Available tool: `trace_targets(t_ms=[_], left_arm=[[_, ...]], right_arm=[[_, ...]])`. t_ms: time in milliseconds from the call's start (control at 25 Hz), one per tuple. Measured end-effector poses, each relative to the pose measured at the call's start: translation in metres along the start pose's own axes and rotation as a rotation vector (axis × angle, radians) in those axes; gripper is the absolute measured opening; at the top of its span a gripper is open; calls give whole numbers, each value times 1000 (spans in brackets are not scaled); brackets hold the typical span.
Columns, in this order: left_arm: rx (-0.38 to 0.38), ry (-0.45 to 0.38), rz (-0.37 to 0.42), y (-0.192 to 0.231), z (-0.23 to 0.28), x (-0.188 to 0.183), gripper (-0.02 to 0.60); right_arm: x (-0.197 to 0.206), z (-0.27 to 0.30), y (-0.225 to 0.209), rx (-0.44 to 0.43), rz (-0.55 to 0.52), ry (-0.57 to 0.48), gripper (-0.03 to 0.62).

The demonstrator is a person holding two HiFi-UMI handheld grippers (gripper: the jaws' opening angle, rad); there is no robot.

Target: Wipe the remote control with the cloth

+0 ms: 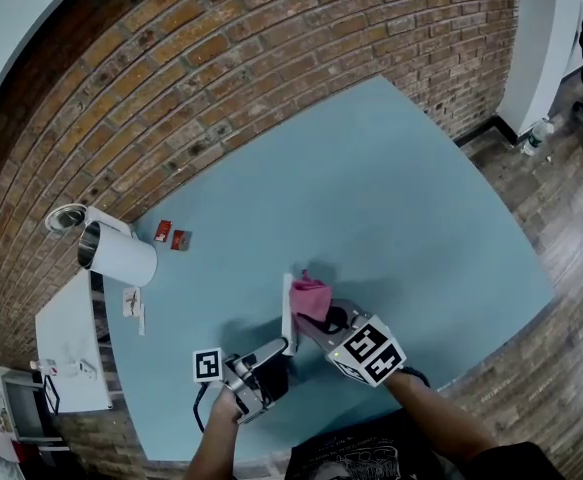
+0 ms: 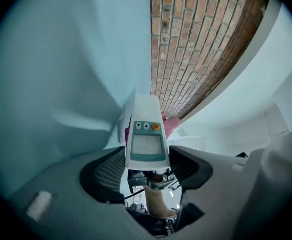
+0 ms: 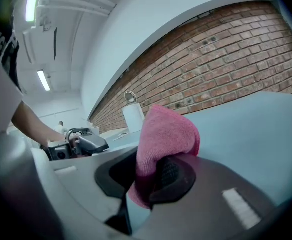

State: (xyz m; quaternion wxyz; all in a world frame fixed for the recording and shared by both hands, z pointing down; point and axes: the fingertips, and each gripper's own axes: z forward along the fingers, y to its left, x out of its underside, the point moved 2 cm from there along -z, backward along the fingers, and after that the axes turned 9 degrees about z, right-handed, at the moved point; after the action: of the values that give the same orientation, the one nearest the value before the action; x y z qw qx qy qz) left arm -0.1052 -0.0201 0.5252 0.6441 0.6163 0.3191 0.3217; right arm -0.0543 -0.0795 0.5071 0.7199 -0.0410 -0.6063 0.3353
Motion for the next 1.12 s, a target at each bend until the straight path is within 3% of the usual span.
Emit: trace_targets(t_ms=[320,920,1120], left_arm=[[1,-79,11,3,3,-11,270],[-2,-371,26,3,19,-44,268],[1,-422,36,2,22,-47,268]], right_arm=[[3,-1,14,-33,-14,10,64],[-2,-9,23,-47,-15,-2,64],[-2,-12,26,-46,-15,-11,64]])
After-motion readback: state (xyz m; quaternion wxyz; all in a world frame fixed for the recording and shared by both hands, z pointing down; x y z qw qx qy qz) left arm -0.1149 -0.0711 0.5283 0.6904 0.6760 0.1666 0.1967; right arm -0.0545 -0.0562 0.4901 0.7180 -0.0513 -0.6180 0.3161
